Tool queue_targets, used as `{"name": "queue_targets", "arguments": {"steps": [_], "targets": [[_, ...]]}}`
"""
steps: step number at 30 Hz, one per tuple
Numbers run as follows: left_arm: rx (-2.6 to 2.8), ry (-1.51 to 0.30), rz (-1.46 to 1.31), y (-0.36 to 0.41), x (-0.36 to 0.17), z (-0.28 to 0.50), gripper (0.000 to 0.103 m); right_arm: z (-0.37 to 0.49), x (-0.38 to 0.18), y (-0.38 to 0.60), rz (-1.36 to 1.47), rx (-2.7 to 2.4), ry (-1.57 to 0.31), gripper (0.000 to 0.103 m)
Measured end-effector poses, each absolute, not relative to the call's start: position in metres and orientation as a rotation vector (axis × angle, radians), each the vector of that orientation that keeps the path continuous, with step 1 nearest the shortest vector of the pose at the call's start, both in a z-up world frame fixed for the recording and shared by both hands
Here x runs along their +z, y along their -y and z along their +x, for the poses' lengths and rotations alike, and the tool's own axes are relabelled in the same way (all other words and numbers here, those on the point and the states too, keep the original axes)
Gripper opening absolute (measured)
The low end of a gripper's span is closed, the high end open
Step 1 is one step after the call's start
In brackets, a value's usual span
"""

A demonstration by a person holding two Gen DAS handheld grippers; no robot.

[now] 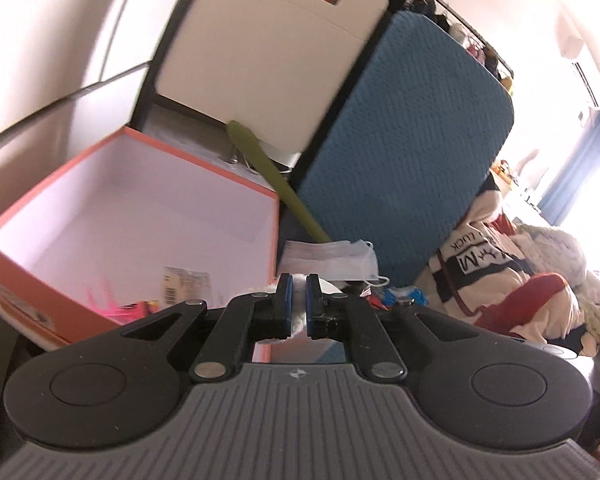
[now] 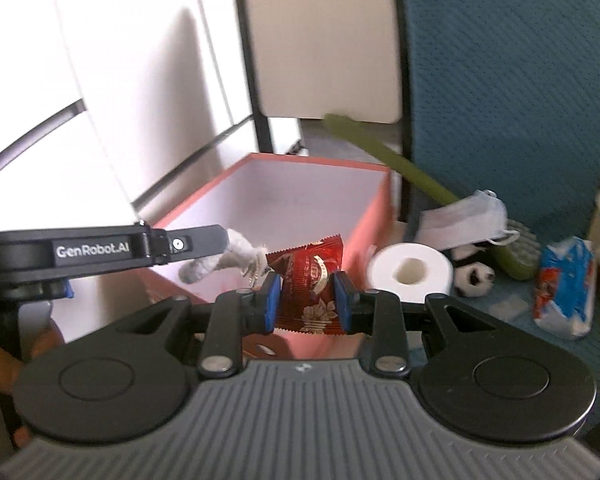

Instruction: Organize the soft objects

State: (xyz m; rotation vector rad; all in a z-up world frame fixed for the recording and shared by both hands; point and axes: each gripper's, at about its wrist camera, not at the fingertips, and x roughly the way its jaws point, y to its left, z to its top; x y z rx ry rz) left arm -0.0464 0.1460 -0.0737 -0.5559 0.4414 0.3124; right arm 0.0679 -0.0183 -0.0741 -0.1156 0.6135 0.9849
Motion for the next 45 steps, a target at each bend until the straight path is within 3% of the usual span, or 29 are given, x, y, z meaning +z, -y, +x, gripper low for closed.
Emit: {"name": "queue_targets", "arguments": {"steps": [15,40,43,45], "targets": [[0.397,-0.470,-0.618,-0.208,-0.090,-0.070,0.008,0.059,-0.086,-0.047,-0.186,1.026,-0.678,0.033],[0.404,-0.682,-0.720,-0.344,-0.180,-0.027,0.008,0.106,-0.159,-0.170,-0.307,0.969,-0.875,0.034],[0.426,-0.683,-0.723,-0.349,-0.181,-0.028,0.016,0.109,-0.163,-0.171,-0.307,0.962,-0.892,0.033],[0.436,-0.681,-0.710,-0.351,-0.180,-0.027,0.031,0.110,-0.163,-0.172,-0.308,0.961,-0.891,0.033]]}}
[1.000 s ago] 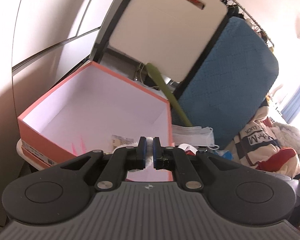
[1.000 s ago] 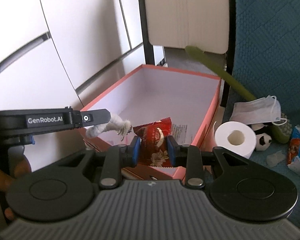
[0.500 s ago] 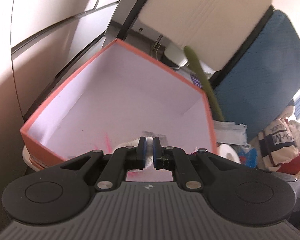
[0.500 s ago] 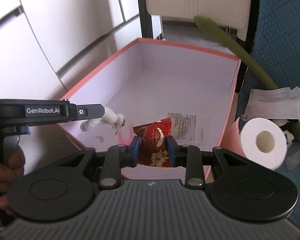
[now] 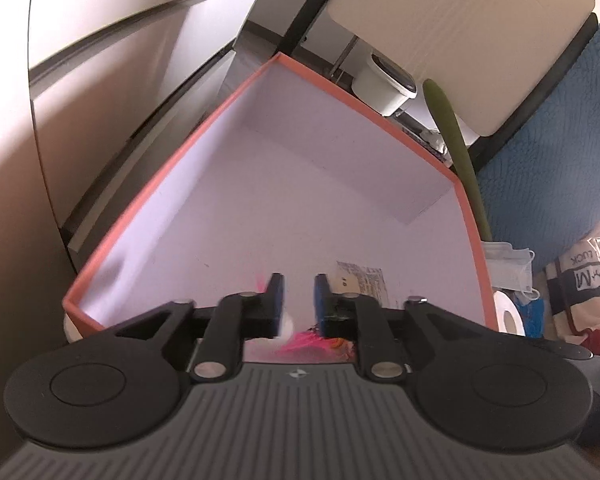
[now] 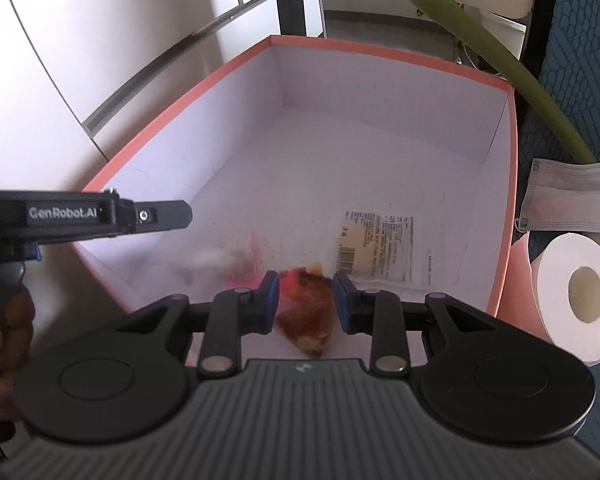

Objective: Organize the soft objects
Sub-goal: 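Open the left tool releasing the hair tie while the right tool releases the snack packet into the box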

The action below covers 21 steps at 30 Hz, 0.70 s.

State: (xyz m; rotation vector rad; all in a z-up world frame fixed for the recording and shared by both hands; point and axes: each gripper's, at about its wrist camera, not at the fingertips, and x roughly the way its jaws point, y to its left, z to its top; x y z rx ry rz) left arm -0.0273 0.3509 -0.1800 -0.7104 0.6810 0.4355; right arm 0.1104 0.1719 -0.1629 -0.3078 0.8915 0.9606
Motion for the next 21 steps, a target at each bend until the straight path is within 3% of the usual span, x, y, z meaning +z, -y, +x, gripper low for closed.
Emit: {"name": "queue_targets", "arguments": {"steps": [2,21], "targets": [[0.442,-0.679,-0.694,-0.349,-0.178,-0.026,0.038,0.109,-0.162,-0.172,-0.304,0.956,-0.891,0.034],[0.459,-0.625,-0.594,-0.306,-0.130,-0.052,0.038,0.087,-0.125,-0.134,-0.255,0.971,-0.789,0.034]]}}
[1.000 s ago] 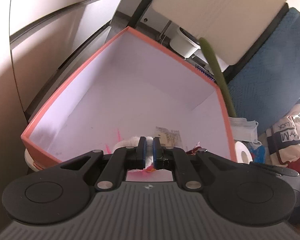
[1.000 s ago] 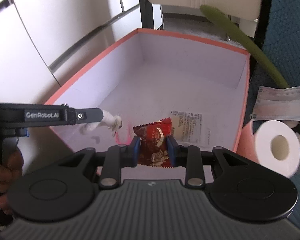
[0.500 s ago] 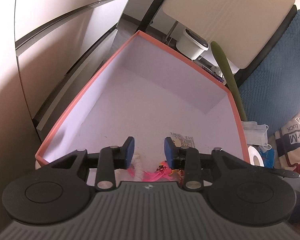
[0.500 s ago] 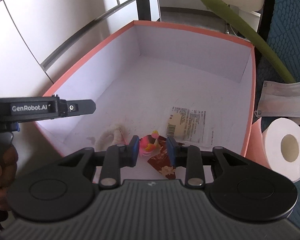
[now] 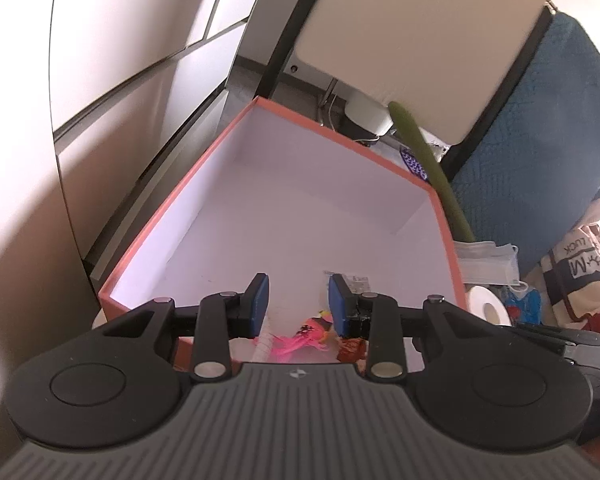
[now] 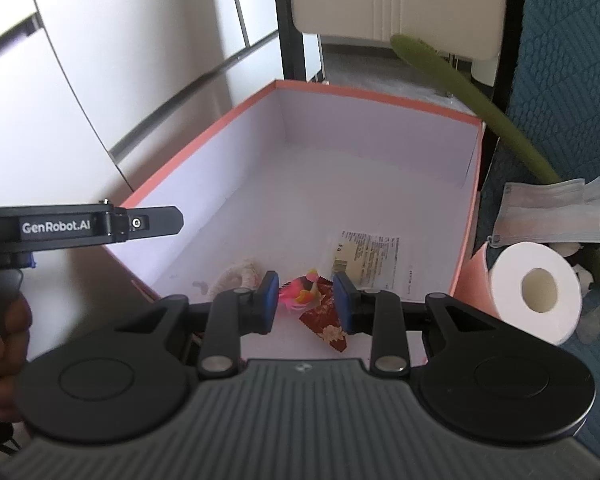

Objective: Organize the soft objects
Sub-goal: 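Open the left tool releasing the hair tie while the right tool releases the snack packet into the box, then move both open tools back toward the items on the chair seat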

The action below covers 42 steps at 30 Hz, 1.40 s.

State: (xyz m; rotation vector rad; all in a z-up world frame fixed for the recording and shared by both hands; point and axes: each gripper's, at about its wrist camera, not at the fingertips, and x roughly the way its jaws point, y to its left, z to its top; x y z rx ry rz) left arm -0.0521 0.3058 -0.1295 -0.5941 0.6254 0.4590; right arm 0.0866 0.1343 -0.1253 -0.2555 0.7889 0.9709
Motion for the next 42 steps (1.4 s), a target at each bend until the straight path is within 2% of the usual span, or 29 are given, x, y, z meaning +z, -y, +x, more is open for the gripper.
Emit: {"name": "queue_targets", "arguments": {"steps": [21,42], "targets": [[0.378,-0.582,-0.527,-0.215,-0.087,-0.075,0.038,0.058,-0.096,-0.044,-0.218,0.893,-0.708,0.034],[0.242,-0.626,-0.500,-0.130,-0.092,-0.050,0.038,0.057,-0.108,0.044,-0.136,0.748,-0.726,0.034]]}}
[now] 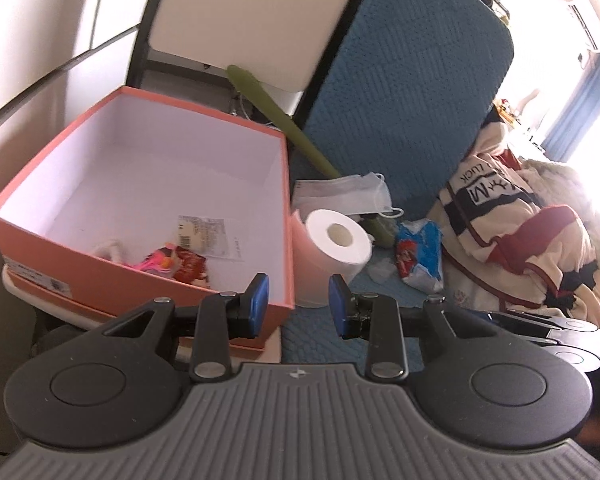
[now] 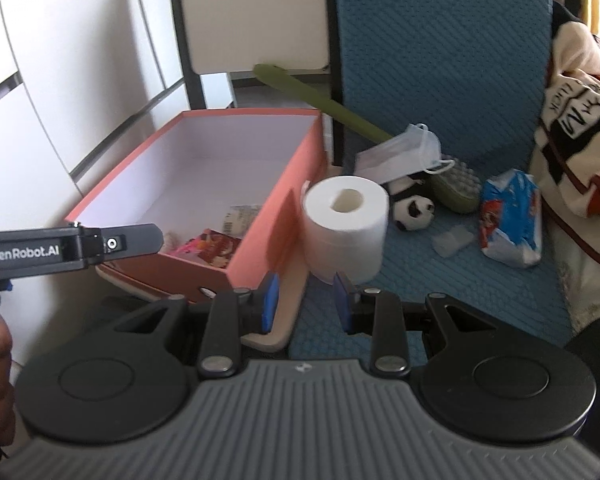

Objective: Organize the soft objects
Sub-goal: 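Move both open tools back toward the items on the chair seat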

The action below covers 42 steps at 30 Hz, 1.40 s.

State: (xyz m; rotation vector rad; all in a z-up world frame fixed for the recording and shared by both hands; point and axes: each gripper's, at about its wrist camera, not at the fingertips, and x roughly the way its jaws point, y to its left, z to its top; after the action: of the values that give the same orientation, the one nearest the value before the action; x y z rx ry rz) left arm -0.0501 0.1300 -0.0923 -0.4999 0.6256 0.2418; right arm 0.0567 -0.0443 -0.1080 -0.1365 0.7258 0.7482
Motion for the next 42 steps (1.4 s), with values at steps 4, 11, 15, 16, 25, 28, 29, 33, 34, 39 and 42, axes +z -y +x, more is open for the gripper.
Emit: {"name": "queue_targets", "arguments": {"steps": [4,11,15,16,25,28,29,33,34,39,42], "targets": [[0.218,-0.630,-0.493,-0.118,-0.093,-0.044,0.038,0.058,-0.109,0.058,-0.130,0.725,-0.726,0.034],[0.175,-0.641,-0.493,-0.091,-0.098,-0.035,0.038,0.060,-0.111,0.089,-0.127,0.674,-0.727,0.034],[0.147,-0.643,-0.476,-0.074,-0.098,-0.026,0.038,0.062,-0.113,0.110,-0.113,0.639,-0.732,0.034],[0.139,-0.644,-0.476,-0.071,-0.098,-0.024,0.038,0.062,-0.114,0.116,-0.108,0.630,-0.732,0.034],[0.122,-0.677,-0.454,-0.042,-0.102,-0.014,0.038,0.067,-0.126,0.150,-0.058,0.591,-0.747,0.034],[0.122,-0.687,-0.447,-0.034,-0.104,-0.012,0.038,0.067,-0.128,0.159,-0.045,0.593,-0.751,0.034],[0.123,-0.690,-0.447,-0.031,-0.104,-0.011,0.038,0.068,-0.128,0.161,-0.046,0.594,-0.750,0.034],[0.123,-0.695,-0.443,-0.019,-0.105,-0.009,0.038,0.071,-0.131,0.173,-0.036,0.592,-0.747,0.034],[0.121,-0.694,-0.443,-0.016,-0.106,-0.008,0.038,0.072,-0.131,0.175,-0.036,0.590,-0.744,0.034],[0.115,-0.709,-0.433,-0.004,-0.113,-0.001,0.038,0.080,-0.139,0.184,-0.041,0.581,-0.746,0.034],[0.124,-0.717,-0.424,-0.004,-0.120,0.006,0.038,0.086,-0.146,0.184,-0.055,0.573,-0.745,0.034]]}}
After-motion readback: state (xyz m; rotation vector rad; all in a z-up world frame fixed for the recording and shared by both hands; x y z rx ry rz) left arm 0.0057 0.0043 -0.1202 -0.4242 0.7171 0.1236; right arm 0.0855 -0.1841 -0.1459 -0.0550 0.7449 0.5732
